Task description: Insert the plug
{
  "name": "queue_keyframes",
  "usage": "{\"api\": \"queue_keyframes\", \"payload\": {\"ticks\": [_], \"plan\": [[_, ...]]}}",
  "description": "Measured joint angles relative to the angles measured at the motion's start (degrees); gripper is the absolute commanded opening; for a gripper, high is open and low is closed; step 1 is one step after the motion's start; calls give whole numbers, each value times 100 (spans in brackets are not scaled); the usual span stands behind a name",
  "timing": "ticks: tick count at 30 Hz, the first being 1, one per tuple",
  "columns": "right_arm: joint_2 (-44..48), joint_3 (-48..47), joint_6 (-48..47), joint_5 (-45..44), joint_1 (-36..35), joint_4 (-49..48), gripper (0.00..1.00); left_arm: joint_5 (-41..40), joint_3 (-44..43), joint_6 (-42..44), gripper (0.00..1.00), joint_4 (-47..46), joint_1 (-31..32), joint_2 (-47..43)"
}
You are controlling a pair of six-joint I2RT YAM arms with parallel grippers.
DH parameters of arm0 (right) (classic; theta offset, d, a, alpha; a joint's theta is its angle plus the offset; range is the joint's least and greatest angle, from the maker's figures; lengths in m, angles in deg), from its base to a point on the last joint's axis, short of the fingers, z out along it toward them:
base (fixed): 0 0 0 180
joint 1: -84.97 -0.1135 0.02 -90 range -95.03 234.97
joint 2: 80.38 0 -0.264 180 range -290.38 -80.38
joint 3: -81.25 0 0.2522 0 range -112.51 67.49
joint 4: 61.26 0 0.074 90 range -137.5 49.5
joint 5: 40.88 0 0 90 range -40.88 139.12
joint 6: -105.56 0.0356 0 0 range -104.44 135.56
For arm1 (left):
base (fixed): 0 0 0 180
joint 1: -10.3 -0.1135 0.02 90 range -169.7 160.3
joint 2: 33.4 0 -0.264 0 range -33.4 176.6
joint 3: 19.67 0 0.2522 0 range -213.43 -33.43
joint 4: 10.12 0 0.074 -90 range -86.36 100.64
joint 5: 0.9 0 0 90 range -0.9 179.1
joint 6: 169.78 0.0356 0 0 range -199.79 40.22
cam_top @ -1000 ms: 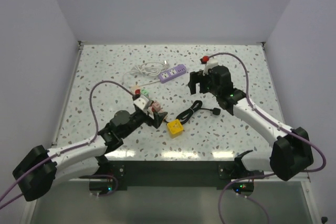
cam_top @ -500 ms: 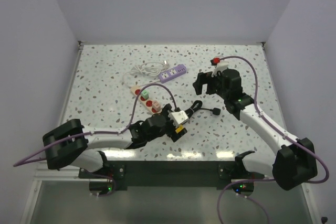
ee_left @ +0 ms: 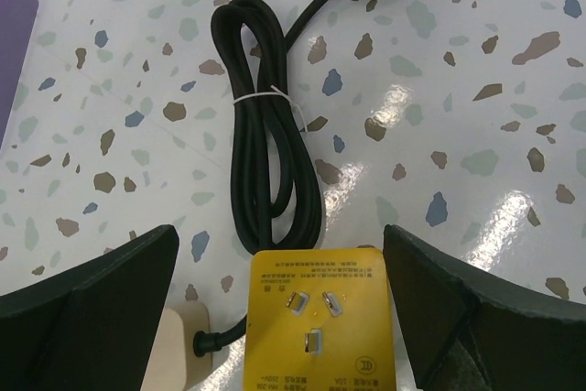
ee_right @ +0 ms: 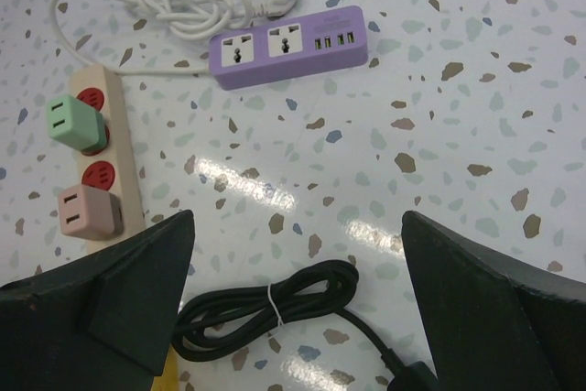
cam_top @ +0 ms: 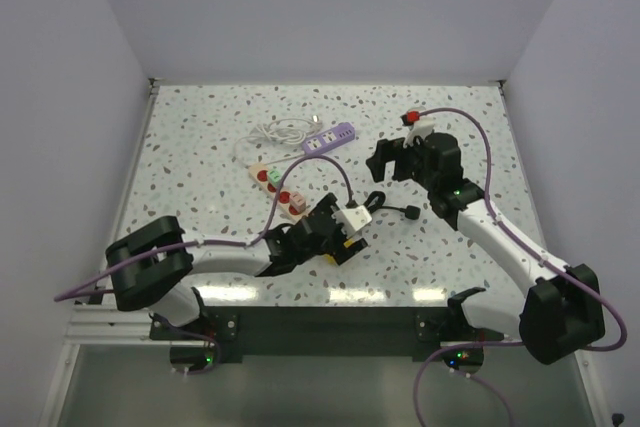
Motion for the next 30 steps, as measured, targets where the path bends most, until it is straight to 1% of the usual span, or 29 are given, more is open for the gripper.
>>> {"api": "queue_keyframes", "payload": {"ticks": [11, 20, 30], "plan": [[-2, 0, -2, 0, 0, -9, 99, -81, -44, -151, 100, 452, 20, 57], [-76, 0, -2, 85, 2, -46, 99, -151, 26, -232, 100, 616, -46, -267], [-81, 4, -4, 125, 11, -44, 99, 136, 24, -400, 100, 678, -203, -149]]}}
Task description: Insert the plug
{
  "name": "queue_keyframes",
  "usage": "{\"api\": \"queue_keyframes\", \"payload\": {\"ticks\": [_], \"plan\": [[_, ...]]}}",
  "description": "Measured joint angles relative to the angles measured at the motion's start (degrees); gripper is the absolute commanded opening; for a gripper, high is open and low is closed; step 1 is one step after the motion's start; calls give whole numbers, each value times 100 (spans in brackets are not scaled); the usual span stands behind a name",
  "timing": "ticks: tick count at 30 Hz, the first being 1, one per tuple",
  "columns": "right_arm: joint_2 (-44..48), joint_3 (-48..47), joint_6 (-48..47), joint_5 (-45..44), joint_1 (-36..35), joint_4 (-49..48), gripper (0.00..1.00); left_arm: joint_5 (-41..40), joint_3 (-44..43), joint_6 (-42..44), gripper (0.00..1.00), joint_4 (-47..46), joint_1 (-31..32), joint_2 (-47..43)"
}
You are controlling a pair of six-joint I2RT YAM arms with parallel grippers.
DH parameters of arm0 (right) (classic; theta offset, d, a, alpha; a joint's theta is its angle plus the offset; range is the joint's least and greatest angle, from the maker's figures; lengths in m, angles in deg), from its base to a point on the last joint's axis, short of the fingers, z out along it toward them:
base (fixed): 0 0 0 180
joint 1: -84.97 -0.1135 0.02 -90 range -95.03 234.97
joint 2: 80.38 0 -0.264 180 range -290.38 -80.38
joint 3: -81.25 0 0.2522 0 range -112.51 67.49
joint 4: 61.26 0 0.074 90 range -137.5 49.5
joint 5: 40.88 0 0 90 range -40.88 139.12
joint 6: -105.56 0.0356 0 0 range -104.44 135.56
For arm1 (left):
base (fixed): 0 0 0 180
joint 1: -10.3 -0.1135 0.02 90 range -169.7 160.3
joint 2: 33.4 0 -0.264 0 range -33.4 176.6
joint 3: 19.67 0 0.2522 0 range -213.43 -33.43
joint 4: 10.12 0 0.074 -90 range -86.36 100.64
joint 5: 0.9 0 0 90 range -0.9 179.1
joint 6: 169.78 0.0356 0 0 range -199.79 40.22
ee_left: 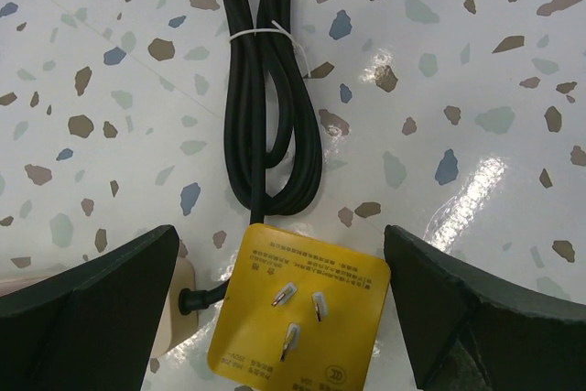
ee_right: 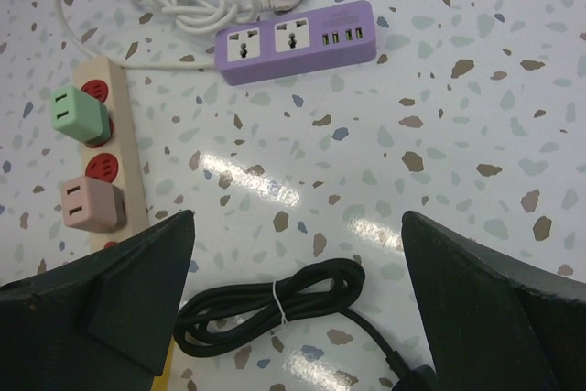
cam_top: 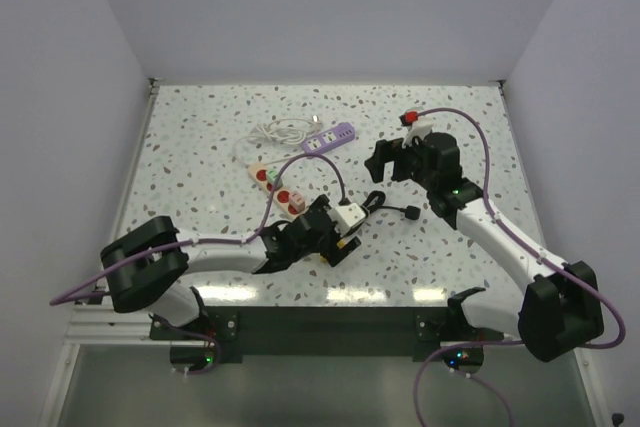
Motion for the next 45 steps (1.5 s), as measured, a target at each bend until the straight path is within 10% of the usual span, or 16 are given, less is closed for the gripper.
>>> {"api": "queue_keyframes", "payload": {"ticks": [7, 14, 22, 45], "plan": [[2, 7, 0, 0, 4, 2, 99, 164, -9, -195, 94, 52, -98, 205], [2, 7, 0, 0, 11, 2, 99, 319, -61, -317, 28, 192, -122, 289], [144, 7, -13, -4, 11, 33, 99, 479, -188, -332, 9, 365, -203, 317], [1882, 1228, -247, 675, 4, -1237, 99, 2310, -2323, -1991, 16, 68, -2483, -188]]}}
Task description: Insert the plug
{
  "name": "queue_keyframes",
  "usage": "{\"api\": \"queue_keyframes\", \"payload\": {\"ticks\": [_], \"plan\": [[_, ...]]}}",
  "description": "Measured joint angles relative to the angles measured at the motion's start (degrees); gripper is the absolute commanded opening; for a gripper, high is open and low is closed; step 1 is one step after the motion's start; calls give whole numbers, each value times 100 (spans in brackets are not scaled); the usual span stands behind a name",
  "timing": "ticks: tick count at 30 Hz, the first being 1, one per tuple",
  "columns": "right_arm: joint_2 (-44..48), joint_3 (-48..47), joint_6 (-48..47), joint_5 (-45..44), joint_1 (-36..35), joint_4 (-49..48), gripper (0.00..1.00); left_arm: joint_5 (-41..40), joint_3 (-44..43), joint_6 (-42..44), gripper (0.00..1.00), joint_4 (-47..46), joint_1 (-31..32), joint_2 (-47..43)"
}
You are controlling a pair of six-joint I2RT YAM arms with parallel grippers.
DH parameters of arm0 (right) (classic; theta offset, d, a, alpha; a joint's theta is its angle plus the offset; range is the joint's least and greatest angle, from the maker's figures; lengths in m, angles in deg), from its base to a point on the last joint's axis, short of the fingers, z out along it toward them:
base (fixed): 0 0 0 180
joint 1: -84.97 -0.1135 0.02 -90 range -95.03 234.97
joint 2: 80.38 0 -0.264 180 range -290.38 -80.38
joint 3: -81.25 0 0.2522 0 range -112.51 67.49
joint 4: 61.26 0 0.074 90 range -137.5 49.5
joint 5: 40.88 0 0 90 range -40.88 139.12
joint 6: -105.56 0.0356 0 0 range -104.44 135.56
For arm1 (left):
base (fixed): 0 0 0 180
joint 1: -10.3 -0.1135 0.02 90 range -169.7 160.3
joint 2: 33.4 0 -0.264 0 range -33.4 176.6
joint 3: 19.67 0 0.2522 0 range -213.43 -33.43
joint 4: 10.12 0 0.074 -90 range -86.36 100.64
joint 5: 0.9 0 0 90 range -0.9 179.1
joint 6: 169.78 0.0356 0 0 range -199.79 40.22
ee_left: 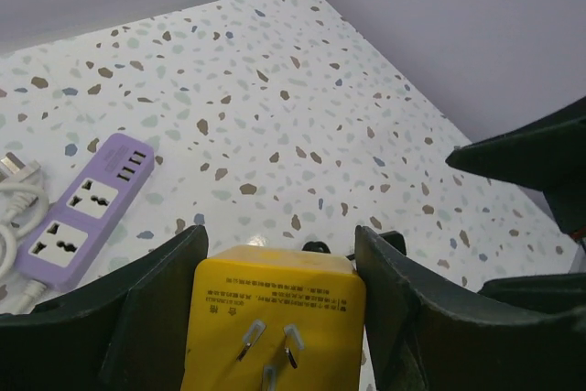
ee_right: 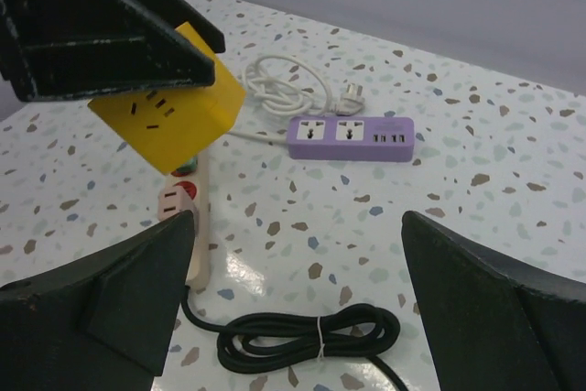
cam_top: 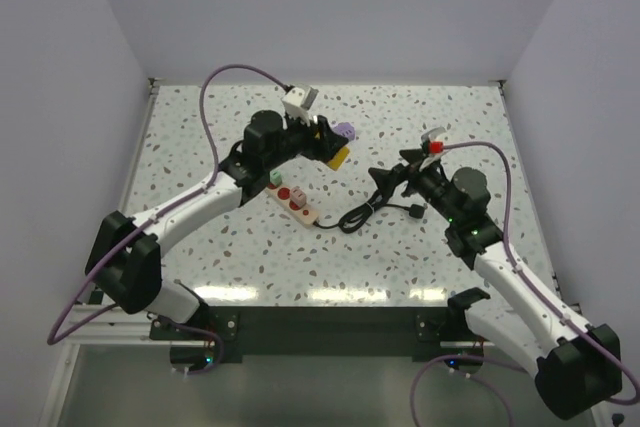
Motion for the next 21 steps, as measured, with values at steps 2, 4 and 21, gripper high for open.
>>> {"api": "queue_keyframes", "payload": {"ticks": [2, 4, 21], "plan": [[13, 177, -13, 94, -79, -337, 99, 166, 0, -310, 17, -57, -184, 0], [-22, 205, -50, 94, -236, -466, 99, 269, 0, -525, 17, -136, -293, 0], [-601, 201, -605, 247, -1464, -1961, 99, 1567, 566, -2686, 18, -1871, -352, -66]]}}
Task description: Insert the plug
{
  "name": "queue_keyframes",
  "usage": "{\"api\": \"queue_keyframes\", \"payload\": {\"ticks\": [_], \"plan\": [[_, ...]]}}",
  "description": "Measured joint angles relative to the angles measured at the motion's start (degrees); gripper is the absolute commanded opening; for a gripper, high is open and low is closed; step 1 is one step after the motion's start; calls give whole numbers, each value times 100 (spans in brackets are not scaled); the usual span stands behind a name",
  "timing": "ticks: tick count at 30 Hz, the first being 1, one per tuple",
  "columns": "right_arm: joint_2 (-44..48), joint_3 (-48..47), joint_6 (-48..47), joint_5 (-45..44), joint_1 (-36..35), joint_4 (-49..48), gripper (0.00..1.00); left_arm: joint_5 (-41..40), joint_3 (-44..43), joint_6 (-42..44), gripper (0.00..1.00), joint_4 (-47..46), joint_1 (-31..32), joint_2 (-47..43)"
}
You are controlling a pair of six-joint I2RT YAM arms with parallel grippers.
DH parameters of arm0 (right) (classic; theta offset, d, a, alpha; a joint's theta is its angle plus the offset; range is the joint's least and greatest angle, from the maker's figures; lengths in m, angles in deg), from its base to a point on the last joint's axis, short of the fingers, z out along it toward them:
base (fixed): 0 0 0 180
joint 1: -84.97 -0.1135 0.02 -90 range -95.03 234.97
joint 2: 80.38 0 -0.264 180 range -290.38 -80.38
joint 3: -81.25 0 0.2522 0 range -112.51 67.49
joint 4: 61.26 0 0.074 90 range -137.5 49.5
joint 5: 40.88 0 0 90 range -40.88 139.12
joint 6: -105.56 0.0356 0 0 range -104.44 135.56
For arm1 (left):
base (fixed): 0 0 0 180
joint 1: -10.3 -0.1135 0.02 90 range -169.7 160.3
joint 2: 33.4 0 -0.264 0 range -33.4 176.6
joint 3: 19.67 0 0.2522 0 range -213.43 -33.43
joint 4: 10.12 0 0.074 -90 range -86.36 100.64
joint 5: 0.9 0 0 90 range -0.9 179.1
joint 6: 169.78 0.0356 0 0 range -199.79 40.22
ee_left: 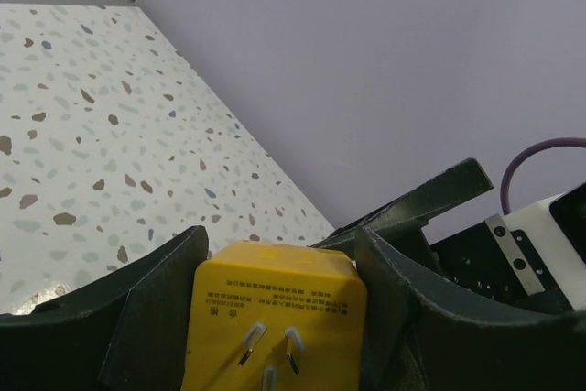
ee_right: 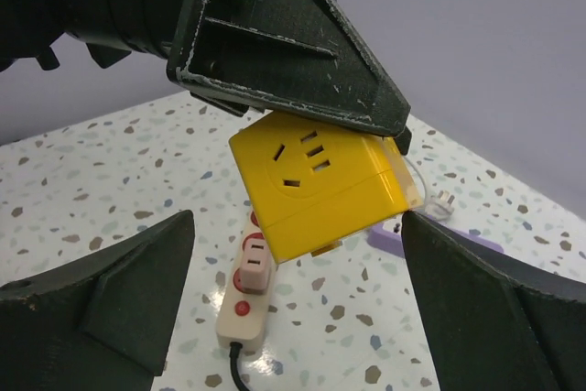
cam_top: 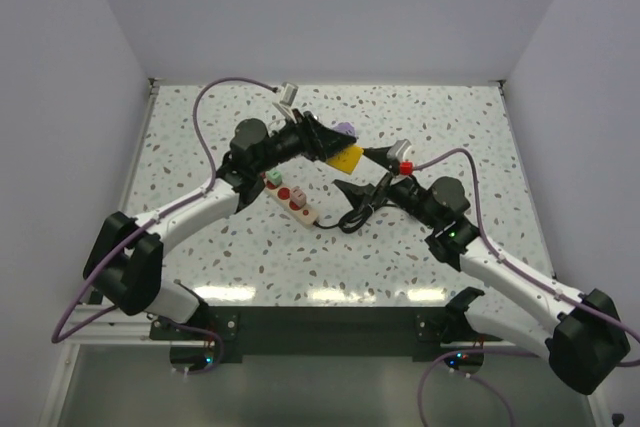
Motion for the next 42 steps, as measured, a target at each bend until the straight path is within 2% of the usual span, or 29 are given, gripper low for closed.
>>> {"api": "queue_keyframes", "payload": {"ticks": [12, 22, 27, 30, 31, 34, 36, 37, 40, 41, 42], "plan": [[-9, 197, -1032, 63, 0, -310, 99, 295, 422, -623, 18, -446, -35, -319], [-81, 199, -1386, 479, -42, -780, 98, 518, 643, -970, 18, -800, -35, -435], [-120, 199, -1515, 612, -72, -955, 93, 575, 693, -1099, 18, -940, -33, -435], [-251, 197, -1585, 717, -94, -992, 79, 623, 769, -1189, 20, -1045, -31, -435], [-310, 197, -1606, 739, -101, -999, 68, 643, 791, -1224, 22, -1078, -28, -435], [-422, 192, -1714, 796, -136, -1051, 49, 616, 833, -1344, 28, -1123, -39, -428], [-452, 184, -1709, 828, -138, -1088, 30, 638, 855, -1377, 36, -1182, -52, -422], [-459, 175, -1711, 835, -140, -1102, 30, 640, 857, -1384, 38, -1198, -57, -422], [-461, 162, -1709, 831, -140, -1134, 15, 638, 857, -1390, 53, -1255, -61, -422], [-461, 160, -1700, 831, -140, -1134, 7, 640, 859, -1388, 67, -1261, -61, -422], [-463, 149, -1694, 828, -140, -1126, 5, 638, 859, -1388, 75, -1268, -61, -422]]}}
